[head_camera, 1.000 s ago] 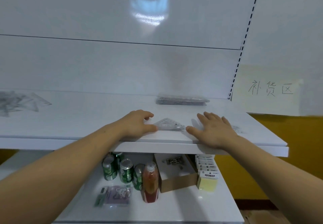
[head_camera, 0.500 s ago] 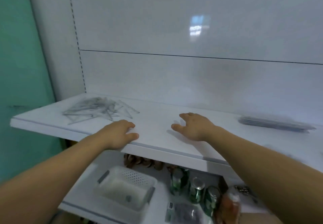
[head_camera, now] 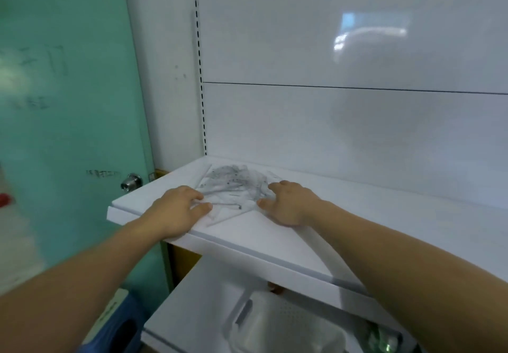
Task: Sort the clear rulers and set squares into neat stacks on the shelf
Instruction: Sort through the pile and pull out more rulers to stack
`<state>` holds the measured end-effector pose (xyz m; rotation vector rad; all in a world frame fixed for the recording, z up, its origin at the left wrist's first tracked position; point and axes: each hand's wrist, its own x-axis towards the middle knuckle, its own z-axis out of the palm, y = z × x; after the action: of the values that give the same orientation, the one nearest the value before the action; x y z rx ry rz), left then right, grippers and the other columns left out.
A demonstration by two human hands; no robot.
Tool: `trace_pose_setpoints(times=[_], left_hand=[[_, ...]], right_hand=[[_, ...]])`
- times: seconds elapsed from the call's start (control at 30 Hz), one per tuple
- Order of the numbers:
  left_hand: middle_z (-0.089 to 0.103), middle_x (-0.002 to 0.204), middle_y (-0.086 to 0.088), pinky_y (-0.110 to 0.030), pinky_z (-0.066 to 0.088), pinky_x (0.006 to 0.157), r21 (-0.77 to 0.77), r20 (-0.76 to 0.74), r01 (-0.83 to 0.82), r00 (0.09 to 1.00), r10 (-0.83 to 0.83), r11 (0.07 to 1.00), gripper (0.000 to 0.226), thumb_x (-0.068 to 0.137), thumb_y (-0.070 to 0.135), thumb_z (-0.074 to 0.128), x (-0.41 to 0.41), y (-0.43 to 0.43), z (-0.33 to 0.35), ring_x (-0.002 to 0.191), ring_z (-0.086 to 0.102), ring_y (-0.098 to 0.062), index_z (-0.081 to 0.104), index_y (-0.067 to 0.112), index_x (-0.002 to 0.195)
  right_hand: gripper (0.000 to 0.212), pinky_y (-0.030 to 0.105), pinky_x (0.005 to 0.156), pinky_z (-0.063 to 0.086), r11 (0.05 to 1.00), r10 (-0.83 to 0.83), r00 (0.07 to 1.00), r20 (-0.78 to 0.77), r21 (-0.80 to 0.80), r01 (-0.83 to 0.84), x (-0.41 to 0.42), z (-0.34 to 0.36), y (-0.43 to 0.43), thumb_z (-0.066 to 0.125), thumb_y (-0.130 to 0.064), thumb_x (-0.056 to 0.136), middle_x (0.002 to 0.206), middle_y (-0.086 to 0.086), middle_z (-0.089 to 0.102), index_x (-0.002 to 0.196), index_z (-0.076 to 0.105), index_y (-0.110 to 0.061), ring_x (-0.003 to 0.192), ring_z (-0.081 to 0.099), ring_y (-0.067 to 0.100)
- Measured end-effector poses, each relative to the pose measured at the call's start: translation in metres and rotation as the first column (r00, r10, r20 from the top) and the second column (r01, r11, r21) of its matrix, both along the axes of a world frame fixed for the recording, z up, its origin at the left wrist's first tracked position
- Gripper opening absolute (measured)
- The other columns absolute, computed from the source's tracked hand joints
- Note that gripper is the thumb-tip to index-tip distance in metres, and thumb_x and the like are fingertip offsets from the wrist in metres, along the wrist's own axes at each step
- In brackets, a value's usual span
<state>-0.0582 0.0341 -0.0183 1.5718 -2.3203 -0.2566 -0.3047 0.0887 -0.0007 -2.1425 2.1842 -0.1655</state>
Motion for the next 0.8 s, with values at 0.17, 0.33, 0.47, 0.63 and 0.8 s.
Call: trace_pose_setpoints(times=[0.17, 0.33, 0.47, 0.63, 0.8], left_hand=[[0.033, 0.15, 0.001, -0.041, 0.028, 0.112, 0.021, 0.054, -0.064, 0.997, 0.063, 0.998, 0.065, 0.088, 0.062, 0.044, 0.0, -0.046, 0.0, 0.136, 0.033, -0.021, 0.039, 0.024, 0.141], [0.04, 0.147, -0.007, -0.039, 0.035, 0.106, 0.036, 0.182, -0.182, 0.968, 0.173, 0.983, 0.068, 0.089, 0.063, 0.04, -0.008, -0.087, 0.01, 0.131, 0.039, -0.027, 0.038, 0.02, 0.142], [0.058, 0.125, -0.005, -0.029, 0.045, 0.091, 0.097, 0.107, -0.151, 0.984, 0.14, 0.984, 0.044, 0.092, 0.039, 0.052, -0.005, -0.11, 0.019, 0.111, 0.055, -0.023, 0.052, 0.018, 0.131], [0.054, 0.075, 0.0, -0.028, 0.036, 0.057, 0.094, 0.041, -0.056, 0.998, 0.053, 0.994, 0.024, 0.091, 0.04, 0.052, 0.001, -0.121, 0.017, 0.068, 0.049, -0.015, 0.061, 0.021, 0.079], [0.058, 0.101, 0.002, -0.025, 0.041, 0.07, 0.139, -0.023, -0.033, 0.999, 0.037, 0.99, 0.051, 0.079, 0.047, 0.069, 0.007, -0.123, 0.016, 0.09, 0.054, -0.015, 0.058, 0.017, 0.118]], right_hand=[[0.069, 0.042, 0.106, 0.034, 1.0, 0.014, 1.0, 0.009, -0.008, -0.014, 0.011, 0.0, -0.068, 0.034, -0.061, 0.092, 0.146, 0.01, 0.037, 0.144, 0.032, -0.016, 0.131, 0.037, 0.03], [0.079, 0.04, 0.105, 0.036, 0.997, 0.017, 0.998, 0.054, 0.069, -0.021, 0.008, 0.001, -0.125, 0.041, -0.067, 0.086, 0.147, 0.012, 0.037, 0.144, 0.032, -0.013, 0.13, 0.039, 0.031], [0.075, 0.032, 0.103, 0.033, 0.996, 0.085, 0.989, 0.12, 0.023, -0.089, 0.01, 0.008, -0.148, 0.059, -0.052, 0.086, 0.15, 0.009, 0.034, 0.146, 0.033, -0.015, 0.133, 0.037, 0.026], [0.059, 0.029, 0.095, 0.037, 0.993, 0.116, 0.979, 0.166, -0.043, -0.111, 0.01, 0.011, -0.155, 0.06, -0.04, 0.089, 0.141, 0.007, 0.041, 0.14, 0.042, -0.019, 0.124, 0.045, 0.023], [0.033, 0.032, 0.097, 0.043, 0.987, 0.095, 0.993, 0.068, -0.137, -0.085, 0.014, 0.007, -0.145, 0.043, -0.029, 0.099, 0.125, 0.005, 0.062, 0.123, 0.061, -0.014, 0.115, 0.055, 0.024]])
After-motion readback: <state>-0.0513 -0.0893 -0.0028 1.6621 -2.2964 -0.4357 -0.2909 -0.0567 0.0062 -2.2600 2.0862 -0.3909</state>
